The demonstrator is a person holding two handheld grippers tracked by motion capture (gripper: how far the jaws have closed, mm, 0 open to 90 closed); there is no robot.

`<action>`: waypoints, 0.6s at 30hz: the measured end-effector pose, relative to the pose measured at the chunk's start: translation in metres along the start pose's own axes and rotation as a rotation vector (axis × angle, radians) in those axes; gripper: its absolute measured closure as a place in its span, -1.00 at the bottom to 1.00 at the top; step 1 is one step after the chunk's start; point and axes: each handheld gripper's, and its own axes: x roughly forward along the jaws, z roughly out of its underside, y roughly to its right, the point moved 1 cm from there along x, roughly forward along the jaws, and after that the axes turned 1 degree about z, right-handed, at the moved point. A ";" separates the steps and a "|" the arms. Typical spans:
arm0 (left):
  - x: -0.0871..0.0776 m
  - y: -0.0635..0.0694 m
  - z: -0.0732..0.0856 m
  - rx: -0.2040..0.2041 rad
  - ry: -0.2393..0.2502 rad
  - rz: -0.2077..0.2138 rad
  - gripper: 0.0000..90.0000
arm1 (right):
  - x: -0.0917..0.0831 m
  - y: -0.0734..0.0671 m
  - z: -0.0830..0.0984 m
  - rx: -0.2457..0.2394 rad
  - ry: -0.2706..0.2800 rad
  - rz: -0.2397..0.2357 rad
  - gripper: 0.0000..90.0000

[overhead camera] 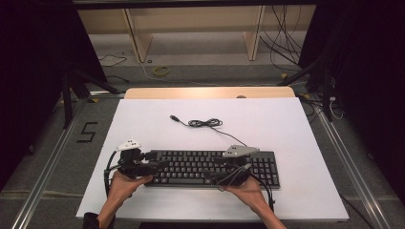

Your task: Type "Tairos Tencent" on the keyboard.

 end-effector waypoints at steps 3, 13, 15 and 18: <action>-0.001 0.000 0.002 0.001 0.004 -0.001 -0.31 | 0.002 -0.003 -0.002 -0.002 -0.002 -0.013 -0.17; -0.007 0.001 0.005 0.003 0.034 -0.002 -0.31 | 0.014 -0.012 -0.003 -0.029 -0.027 -0.048 0.20; -0.008 0.001 0.006 0.006 0.040 -0.004 -0.31 | 0.017 -0.014 -0.003 -0.037 -0.032 -0.054 0.29; -0.009 0.002 0.007 0.009 0.041 -0.005 -0.31 | 0.021 -0.017 -0.003 -0.049 -0.043 -0.062 0.44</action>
